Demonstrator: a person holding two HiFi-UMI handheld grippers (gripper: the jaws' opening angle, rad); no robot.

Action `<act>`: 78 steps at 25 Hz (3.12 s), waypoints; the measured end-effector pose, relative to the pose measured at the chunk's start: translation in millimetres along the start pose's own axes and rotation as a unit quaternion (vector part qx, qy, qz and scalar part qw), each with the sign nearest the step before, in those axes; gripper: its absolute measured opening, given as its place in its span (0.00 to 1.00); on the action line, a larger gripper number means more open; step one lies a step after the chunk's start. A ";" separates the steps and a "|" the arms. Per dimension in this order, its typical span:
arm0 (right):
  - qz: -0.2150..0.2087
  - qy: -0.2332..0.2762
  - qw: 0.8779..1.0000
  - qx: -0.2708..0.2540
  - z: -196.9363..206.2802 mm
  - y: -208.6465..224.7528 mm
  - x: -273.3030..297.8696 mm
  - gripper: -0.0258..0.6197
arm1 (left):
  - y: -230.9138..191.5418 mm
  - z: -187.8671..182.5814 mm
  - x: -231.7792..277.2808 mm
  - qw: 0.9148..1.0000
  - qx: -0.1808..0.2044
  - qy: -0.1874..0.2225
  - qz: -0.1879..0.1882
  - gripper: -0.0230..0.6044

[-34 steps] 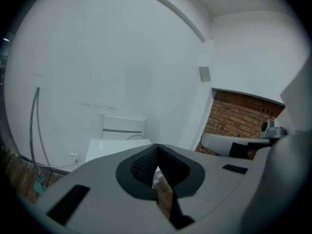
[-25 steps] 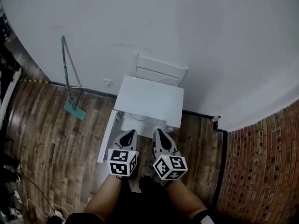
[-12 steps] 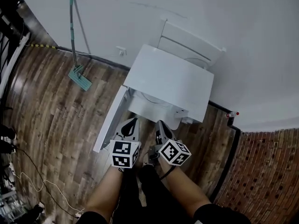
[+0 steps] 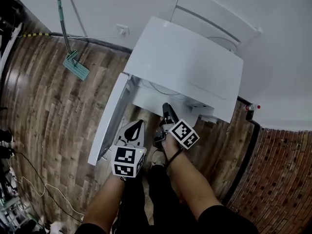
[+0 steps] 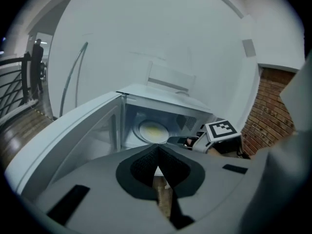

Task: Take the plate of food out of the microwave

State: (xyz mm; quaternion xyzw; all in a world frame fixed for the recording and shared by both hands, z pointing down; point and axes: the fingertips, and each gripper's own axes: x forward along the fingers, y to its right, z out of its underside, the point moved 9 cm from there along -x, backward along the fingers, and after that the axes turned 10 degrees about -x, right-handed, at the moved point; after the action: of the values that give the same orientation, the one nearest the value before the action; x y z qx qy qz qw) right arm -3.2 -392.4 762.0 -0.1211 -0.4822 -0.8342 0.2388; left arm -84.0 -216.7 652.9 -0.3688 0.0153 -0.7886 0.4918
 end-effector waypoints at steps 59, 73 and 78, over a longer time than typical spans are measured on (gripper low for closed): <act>-0.083 0.079 0.968 0.224 19.2 32.9 -53.9 0.08 | -18.1 26.0 5.8 0.999 -0.012 -0.005 0.034 0.03; -0.057 0.002 0.967 0.246 -41.1 -77.5 -234.8 0.08 | 61.8 -74.2 -88.9 0.999 -0.022 0.009 0.037 0.03; -0.080 0.027 0.964 0.253 -94.1 -138.2 -244.2 0.08 | 83.9 -136.7 -128.6 0.999 -0.021 0.033 0.021 0.03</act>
State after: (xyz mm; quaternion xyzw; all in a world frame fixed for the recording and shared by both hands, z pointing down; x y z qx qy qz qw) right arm 137.4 -346.5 505.7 0.0051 -0.6793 -0.7041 0.2068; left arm -69.9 -205.1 448.2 -0.3528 0.0559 -0.7891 0.4997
